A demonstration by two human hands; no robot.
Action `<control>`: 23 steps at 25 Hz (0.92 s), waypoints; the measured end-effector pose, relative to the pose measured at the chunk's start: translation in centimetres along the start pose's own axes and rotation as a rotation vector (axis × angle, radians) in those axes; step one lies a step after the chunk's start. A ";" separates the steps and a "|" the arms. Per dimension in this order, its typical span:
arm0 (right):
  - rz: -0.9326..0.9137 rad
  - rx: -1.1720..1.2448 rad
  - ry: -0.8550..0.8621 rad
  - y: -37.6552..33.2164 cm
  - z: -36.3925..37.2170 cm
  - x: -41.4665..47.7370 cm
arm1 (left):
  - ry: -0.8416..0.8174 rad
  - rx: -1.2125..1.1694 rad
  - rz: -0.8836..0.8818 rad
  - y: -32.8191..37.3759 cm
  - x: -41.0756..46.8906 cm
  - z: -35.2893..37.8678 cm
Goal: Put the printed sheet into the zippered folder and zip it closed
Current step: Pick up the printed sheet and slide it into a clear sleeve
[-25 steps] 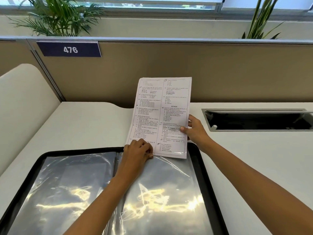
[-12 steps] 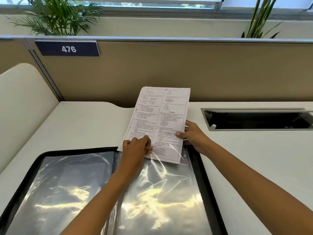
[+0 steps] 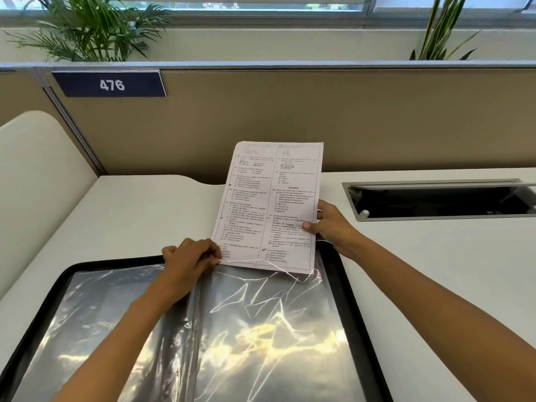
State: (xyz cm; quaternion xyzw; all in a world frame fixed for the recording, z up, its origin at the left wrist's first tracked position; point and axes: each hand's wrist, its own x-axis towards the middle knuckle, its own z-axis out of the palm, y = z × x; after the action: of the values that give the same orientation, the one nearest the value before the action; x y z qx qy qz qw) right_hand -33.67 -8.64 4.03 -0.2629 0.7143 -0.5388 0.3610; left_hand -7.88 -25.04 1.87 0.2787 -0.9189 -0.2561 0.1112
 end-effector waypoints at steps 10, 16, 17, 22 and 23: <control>-0.066 -0.141 -0.081 -0.8 0.4 0.0 | 0.113 -0.007 -0.103 -0.8 -0.6 0.1; -0.084 -0.224 -0.177 -1.0 0.7 -0.1 | 0.232 -0.052 -0.093 -1.0 -1.2 0.4; -0.068 -0.225 -0.216 -0.9 0.6 -0.1 | 0.242 -0.059 -0.089 -1.0 -1.1 0.6; 0.077 -0.110 -0.396 -0.6 -0.5 0.7 | 0.223 -0.161 -0.115 -0.5 -1.0 0.8; 0.109 -0.100 -0.376 -0.5 -0.5 1.0 | 0.221 -0.161 -0.113 -0.4 -0.9 0.9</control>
State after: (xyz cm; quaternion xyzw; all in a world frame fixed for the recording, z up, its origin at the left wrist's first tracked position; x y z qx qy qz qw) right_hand -34.67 -9.30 4.38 -0.3374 0.6734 -0.4235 0.5033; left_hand -7.25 -24.48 0.82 0.3465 -0.8604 -0.3027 0.2192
